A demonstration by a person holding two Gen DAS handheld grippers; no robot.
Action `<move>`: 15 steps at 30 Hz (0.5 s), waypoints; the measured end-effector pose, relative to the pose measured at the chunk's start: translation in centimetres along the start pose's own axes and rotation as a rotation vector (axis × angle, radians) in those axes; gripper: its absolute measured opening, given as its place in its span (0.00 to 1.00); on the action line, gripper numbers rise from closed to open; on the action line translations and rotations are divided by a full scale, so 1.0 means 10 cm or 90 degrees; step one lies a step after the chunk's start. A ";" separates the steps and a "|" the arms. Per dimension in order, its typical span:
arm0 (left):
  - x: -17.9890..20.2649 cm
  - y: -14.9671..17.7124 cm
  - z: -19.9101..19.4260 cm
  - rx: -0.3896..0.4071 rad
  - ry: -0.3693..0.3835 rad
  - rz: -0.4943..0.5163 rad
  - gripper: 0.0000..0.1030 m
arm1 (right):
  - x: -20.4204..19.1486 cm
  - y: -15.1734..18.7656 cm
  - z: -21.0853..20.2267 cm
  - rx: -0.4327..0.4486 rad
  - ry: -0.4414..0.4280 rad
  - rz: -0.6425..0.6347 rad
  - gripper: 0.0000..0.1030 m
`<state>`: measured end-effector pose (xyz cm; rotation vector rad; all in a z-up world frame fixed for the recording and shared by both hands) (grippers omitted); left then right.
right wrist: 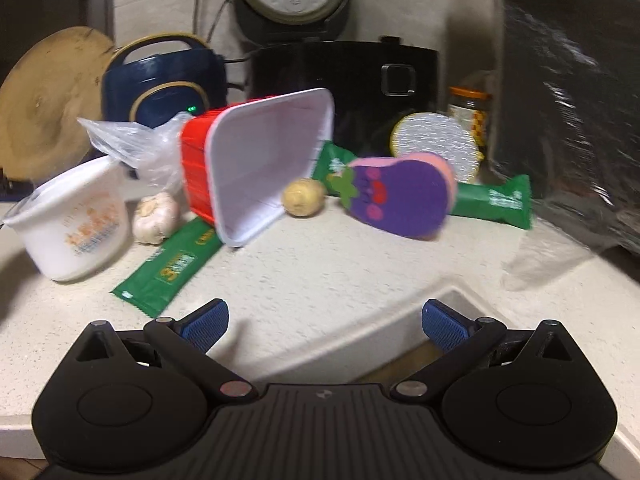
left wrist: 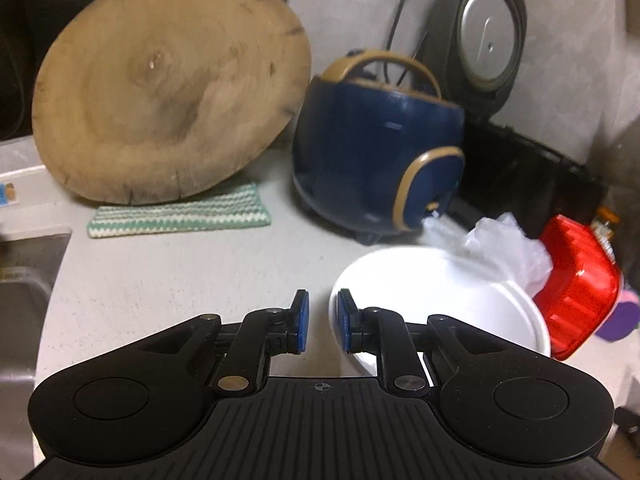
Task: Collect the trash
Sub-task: 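Move the left tool toward the white paper cup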
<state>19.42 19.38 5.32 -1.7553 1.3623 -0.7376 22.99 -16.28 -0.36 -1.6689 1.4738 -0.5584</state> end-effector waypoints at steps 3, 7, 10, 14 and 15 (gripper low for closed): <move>0.02 0.05 -0.03 0.016 0.001 -0.001 0.18 | 0.05 0.03 -0.04 0.020 0.038 -0.011 1.00; 0.10 0.07 -0.08 0.014 0.030 0.006 0.18 | 0.05 0.03 -0.07 0.009 0.034 -0.012 1.00; 0.18 0.16 -0.13 -0.007 0.066 0.018 0.23 | 0.04 0.04 -0.07 0.001 0.015 -0.007 1.00; 0.31 0.31 -0.30 -0.024 0.139 0.052 0.28 | -0.02 0.08 -0.09 -0.007 -0.008 -0.032 1.00; 0.34 0.34 -0.35 -0.027 0.156 0.059 0.27 | -0.03 0.09 -0.09 -0.007 -0.009 -0.038 1.00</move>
Point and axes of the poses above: each gripper's, at about its wrist camera, not at the fingertips, and z roughly the way its jaws point, x to its right, y to its underside, the point moved 2 cm from there along z, roughly the way its jaws point, and after that the axes turned 10 degrees about z, right-handed, at the moved point
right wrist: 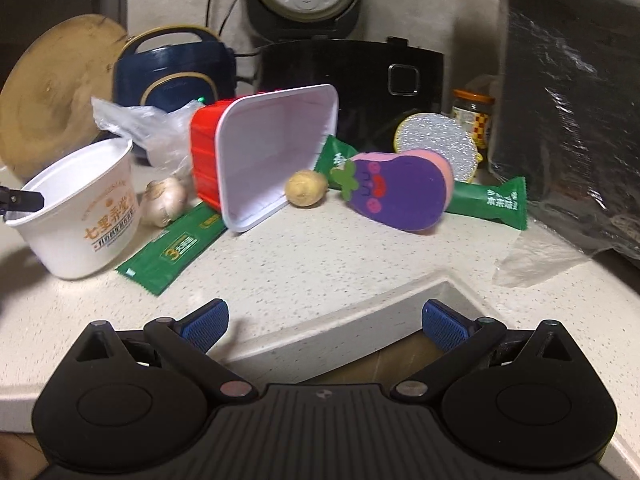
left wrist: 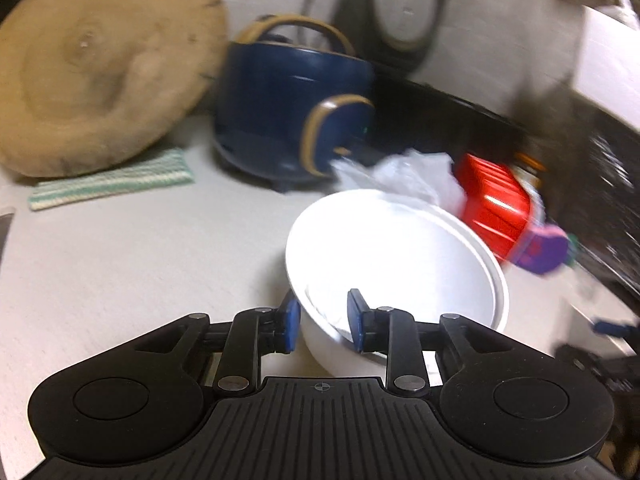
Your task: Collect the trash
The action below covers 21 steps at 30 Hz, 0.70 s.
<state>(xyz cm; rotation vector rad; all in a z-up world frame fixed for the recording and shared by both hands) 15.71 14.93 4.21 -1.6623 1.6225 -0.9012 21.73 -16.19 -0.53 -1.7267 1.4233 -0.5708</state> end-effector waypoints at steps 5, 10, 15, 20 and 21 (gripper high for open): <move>0.11 0.04 -0.11 0.001 0.031 0.009 0.27 | -0.02 -0.02 -0.03 0.011 -0.007 -0.002 1.00; -0.04 -0.04 0.01 0.004 -0.013 -0.034 0.25 | 0.00 -0.05 -0.08 0.012 -0.026 0.017 1.00; -0.04 -0.10 0.29 -0.020 -0.005 -0.045 0.15 | -0.01 -0.10 -0.23 0.030 -0.053 0.028 0.99; 0.01 -0.19 0.25 0.028 0.000 -0.074 0.11 | -0.04 -0.24 -0.46 0.054 -0.114 0.046 0.84; 0.07 -0.24 0.19 0.054 -0.005 -0.054 0.12 | -0.04 -0.27 -0.49 0.060 -0.122 0.049 0.76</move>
Point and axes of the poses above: each gripper's, at about its wrist camera, not at the fingertips, and z roughly the way its jaws point, x to its right, y to its underside, the point moved 2 cm from there along z, roughly the way its jaws point, and after that the axes turned 10 degrees about z, right-handed, at the moved point
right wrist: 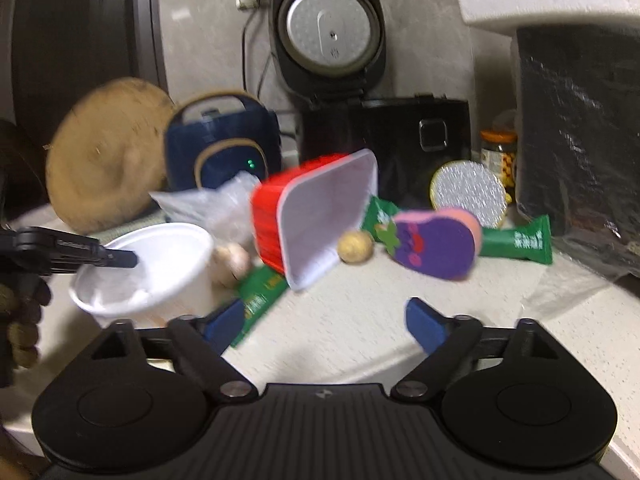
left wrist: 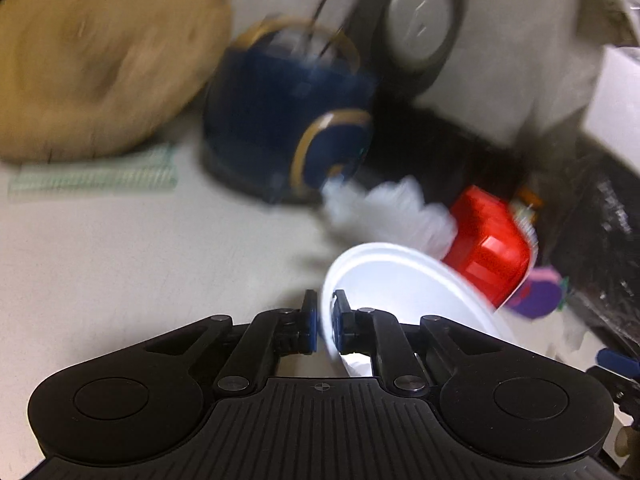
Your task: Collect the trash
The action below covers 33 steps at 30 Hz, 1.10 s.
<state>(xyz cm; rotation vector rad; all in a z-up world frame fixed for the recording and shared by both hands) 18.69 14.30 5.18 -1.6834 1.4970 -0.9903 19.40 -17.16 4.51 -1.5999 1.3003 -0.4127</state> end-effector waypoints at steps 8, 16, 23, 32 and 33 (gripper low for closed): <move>0.84 -0.04 -0.08 0.044 0.042 0.220 0.12 | -0.24 0.04 -0.07 0.009 -0.081 -0.052 0.37; 1.18 0.11 -0.03 0.066 0.143 0.243 0.12 | -0.40 0.33 0.13 -0.028 -0.102 -0.079 0.39; 1.21 0.11 -0.17 0.068 0.180 0.238 0.16 | -0.43 0.22 0.24 -0.045 -0.102 -0.087 0.61; 1.37 0.07 -0.23 0.072 0.226 0.260 0.16 | -0.54 0.22 0.32 -0.074 -0.120 -0.103 0.12; 1.38 0.08 -0.22 0.072 0.220 0.259 0.15 | -0.53 0.23 0.31 -0.078 -0.122 -0.101 0.08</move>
Point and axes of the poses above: each gripper's, at about its wrist camera, not at the fingertips, and z roughly the way its jaws point, x to its right, y to its underside, the point moved 2 cm from there along z, roughly the way its jaws point, and after that the axes turned 10 degrees about z, right-handed, at the moved point
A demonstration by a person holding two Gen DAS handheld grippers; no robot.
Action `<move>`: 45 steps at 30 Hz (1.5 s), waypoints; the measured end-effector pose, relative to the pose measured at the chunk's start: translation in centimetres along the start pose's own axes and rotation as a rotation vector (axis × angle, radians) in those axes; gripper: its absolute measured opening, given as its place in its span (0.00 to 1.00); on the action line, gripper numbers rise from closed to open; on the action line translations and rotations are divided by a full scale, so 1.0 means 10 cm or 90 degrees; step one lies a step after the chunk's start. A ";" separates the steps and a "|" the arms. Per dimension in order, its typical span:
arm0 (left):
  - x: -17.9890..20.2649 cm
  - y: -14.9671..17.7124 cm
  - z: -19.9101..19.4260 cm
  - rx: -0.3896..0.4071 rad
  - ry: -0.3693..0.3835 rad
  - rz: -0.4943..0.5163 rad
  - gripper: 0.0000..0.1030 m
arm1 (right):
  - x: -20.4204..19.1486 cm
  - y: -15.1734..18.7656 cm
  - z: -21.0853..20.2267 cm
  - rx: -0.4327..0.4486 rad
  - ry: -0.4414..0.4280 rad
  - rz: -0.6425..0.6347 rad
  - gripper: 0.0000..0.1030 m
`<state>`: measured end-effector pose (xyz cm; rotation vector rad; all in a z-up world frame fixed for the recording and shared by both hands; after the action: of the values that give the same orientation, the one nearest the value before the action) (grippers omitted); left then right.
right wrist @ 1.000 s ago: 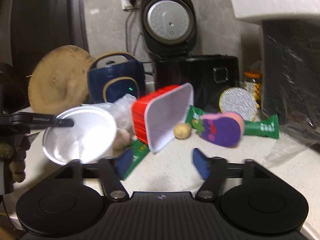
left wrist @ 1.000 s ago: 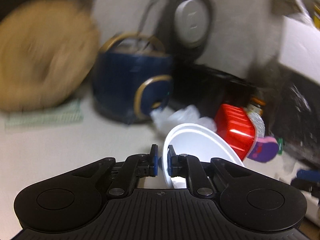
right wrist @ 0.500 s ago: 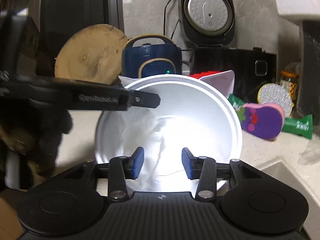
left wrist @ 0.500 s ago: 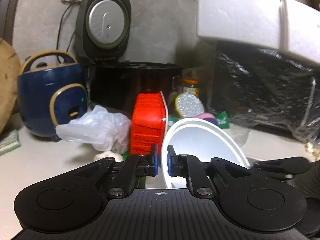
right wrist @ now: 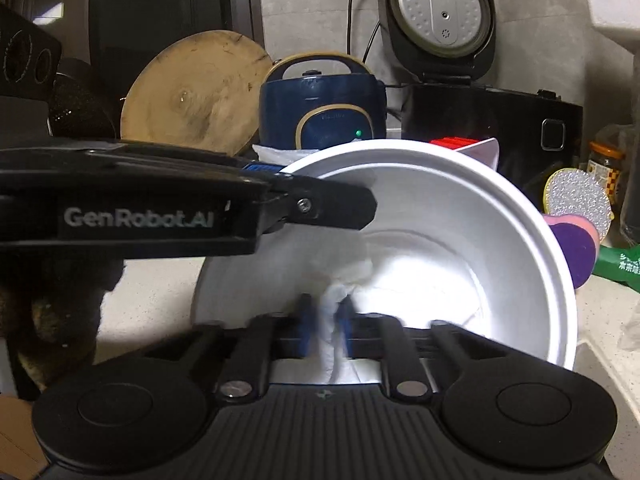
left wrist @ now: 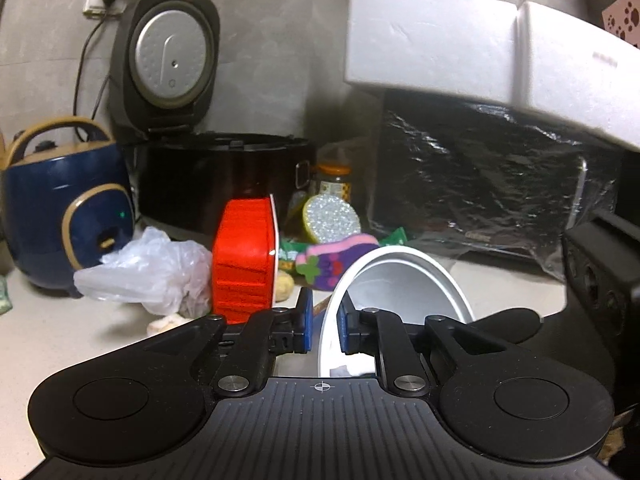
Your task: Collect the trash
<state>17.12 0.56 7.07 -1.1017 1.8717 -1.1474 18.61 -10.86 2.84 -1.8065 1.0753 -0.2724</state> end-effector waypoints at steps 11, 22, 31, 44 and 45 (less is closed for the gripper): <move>-0.44 0.09 0.10 -0.035 -0.147 -0.094 0.15 | 0.66 -0.25 -0.59 0.092 0.070 0.112 0.04; -0.53 0.37 0.21 -0.103 -0.162 -0.068 0.17 | 1.69 -0.20 -0.84 0.109 0.341 0.158 0.06; -0.54 0.48 0.18 -0.121 -0.155 -0.106 0.17 | 1.92 0.00 -1.04 0.133 0.399 0.181 0.81; -0.49 0.51 0.09 -0.104 -0.142 -0.144 0.17 | 1.96 0.10 -0.64 0.069 0.387 0.163 0.96; -0.49 0.51 0.08 -0.103 -0.144 -0.147 0.17 | 1.98 0.11 -0.57 0.061 0.392 0.161 0.96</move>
<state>18.29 6.01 2.59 -1.5057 1.7164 -0.9592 26.14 -29.80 -0.50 -1.5087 1.6696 -0.7431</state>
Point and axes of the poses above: each gripper's, at about its wrist camera, not at the fingertips, and z roughly the way its jaws point, x to its right, y to its underside, the point moved 2 cm from there along z, roughly the way its jaws point, and after that the axes turned 10 degrees about z, right-handed, at the moved point
